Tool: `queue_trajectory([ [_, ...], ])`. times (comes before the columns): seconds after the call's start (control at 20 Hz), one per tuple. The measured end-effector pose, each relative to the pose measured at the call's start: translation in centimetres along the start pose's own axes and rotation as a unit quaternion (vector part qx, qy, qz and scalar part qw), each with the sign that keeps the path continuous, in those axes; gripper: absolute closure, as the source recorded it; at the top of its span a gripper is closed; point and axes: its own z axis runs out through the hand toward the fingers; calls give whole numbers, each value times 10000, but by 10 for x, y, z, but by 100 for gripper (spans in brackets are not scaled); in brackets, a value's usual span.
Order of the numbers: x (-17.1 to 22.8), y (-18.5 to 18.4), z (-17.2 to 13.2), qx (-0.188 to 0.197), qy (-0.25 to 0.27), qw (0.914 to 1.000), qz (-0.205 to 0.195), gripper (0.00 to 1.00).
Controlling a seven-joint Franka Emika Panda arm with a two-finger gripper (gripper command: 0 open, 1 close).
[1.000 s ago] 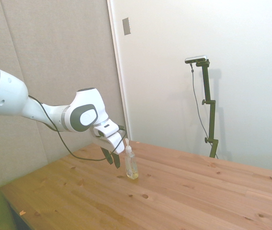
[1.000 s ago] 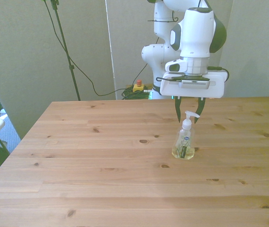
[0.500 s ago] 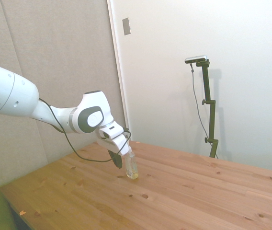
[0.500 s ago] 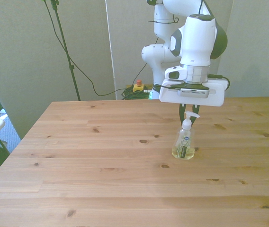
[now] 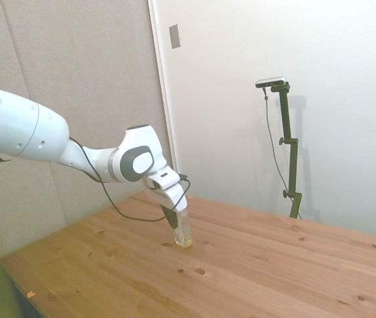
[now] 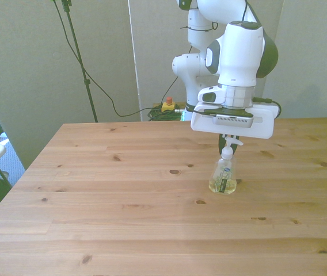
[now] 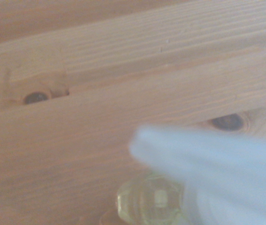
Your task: Knock down the sanitizer
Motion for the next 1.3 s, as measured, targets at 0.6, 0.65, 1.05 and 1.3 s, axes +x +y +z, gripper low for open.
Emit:
queue_trajectory([
  [0.6, 53, -41, 15, 194, 252, 9984, 476, 100],
  [0.65, 58, -44, 15, 222, 263, 9981, 519, 100],
  [1.05, 71, -67, 19, 331, 318, 9970, 631, 100],
  [1.3, 67, -68, 18, 338, 301, 9972, 600, 100],
])
